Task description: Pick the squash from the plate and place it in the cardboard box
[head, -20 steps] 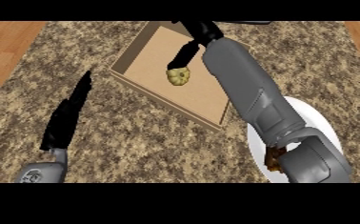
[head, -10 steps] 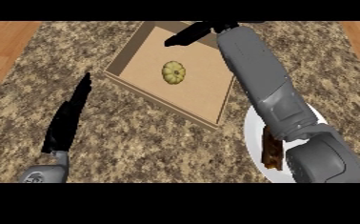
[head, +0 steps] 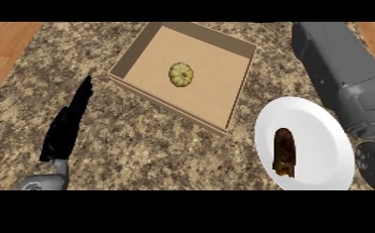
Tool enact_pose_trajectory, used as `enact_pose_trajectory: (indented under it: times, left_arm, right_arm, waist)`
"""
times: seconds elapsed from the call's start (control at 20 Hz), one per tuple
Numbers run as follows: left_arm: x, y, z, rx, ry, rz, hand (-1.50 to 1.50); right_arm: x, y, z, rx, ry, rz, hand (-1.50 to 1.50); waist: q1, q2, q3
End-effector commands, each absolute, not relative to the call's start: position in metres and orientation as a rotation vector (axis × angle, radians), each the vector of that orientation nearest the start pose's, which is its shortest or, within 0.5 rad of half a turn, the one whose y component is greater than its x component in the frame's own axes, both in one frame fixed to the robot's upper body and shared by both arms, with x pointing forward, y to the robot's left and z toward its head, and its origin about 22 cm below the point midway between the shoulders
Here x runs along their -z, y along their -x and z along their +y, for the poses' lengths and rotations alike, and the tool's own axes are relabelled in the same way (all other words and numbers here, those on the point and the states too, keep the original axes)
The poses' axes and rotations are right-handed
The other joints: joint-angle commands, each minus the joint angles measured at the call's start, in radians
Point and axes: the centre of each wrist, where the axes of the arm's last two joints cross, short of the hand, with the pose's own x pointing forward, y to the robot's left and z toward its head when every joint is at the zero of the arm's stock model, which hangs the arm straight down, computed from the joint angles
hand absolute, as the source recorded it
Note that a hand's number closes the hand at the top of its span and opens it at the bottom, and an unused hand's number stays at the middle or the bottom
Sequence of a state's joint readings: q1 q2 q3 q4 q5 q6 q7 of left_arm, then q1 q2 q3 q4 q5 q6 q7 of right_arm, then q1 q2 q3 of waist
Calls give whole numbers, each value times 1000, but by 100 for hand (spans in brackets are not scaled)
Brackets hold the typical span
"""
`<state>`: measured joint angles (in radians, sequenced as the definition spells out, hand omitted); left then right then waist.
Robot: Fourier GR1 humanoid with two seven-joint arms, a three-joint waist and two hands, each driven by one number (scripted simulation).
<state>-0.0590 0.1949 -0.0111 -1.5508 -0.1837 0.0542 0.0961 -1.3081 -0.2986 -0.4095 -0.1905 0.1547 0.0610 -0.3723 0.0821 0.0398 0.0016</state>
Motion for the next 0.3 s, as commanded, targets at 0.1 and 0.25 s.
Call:
enact_pose_trajectory:
  times: [0.1,0.25]
  left_arm:
    - [-20,-259,263,262,-314,-1517,0]
    - [-25,-256,264,265,-311,-1510,0]
  right_arm:
    - [-177,-471,-300,-170,34,-1850,-150]
    - [-175,-462,-332,-216,31,-1860,-150]
  waist:
    - [13,14,1]
    - [20,10,3]
